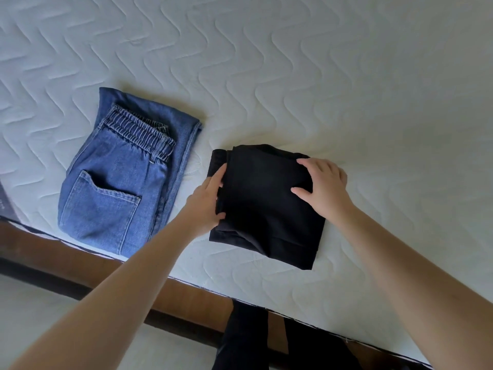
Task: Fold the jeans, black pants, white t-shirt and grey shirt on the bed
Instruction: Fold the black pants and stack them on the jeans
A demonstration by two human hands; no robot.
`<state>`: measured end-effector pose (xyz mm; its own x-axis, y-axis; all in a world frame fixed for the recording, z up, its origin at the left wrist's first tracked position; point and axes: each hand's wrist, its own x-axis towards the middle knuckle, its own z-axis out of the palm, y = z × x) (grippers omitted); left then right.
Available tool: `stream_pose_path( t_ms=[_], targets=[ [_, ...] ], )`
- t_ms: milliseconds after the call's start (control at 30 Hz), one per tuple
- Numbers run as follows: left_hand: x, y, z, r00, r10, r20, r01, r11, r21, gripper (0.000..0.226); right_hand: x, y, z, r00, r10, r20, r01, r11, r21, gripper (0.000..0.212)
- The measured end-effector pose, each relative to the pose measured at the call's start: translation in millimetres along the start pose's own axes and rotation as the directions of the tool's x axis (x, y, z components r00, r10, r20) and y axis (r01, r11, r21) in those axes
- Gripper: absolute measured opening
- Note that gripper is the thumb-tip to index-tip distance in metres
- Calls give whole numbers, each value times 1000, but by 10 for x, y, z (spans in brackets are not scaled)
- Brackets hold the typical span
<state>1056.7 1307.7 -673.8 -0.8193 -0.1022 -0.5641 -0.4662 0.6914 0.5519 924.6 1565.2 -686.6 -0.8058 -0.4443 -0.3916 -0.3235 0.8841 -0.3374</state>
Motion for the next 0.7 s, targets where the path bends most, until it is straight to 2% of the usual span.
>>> stream_pose_path(
  t_ms=[67,133,200,233,300,333,400,433,500,567,633,700],
  targets=[
    [-58,-17,38,999,-27,-28,23,992,-125,104,-36,23,28,1000,4,-19,-5,1000,-5,65],
    [-36,-14,34,987,-152,-48,127,932,-340,77,-56,52,50,998,23,-50,-22,1000,5,63],
    [42,55,-10,921,-390,1,316,745,-588,43,-47,87,43,996,42,-83,-42,999,6,56],
    [90,99,-32,881,-473,15,380,688,-618,35,-26,102,24,995,47,-86,-47,999,2,52],
    [166,164,-27,871,-491,-33,423,781,-459,52,30,123,-22,998,37,-51,-39,999,-23,45],
    [185,171,-5,889,-456,-53,421,856,-302,57,64,126,-47,1000,22,-23,-23,999,-42,43],
    [183,196,65,927,-372,-44,371,928,-15,52,141,120,-108,999,-13,39,16,998,-60,42],
    [171,190,95,942,-334,-40,336,941,30,43,177,111,-141,998,-31,61,34,998,-53,43],
    [110,160,99,957,-281,-72,278,959,-59,26,237,67,-191,994,-76,76,77,997,-14,43],
    [39,103,51,951,-254,-177,222,958,-180,21,281,-5,-211,988,-122,97,118,992,52,40],
    [-24,7,-36,937,-233,-259,191,965,-178,18,312,-108,-193,980,-164,117,152,983,100,37],
    [-35,-92,-110,941,-235,-242,202,967,-152,20,350,-215,-153,979,-168,114,156,982,110,37]
  ],
)
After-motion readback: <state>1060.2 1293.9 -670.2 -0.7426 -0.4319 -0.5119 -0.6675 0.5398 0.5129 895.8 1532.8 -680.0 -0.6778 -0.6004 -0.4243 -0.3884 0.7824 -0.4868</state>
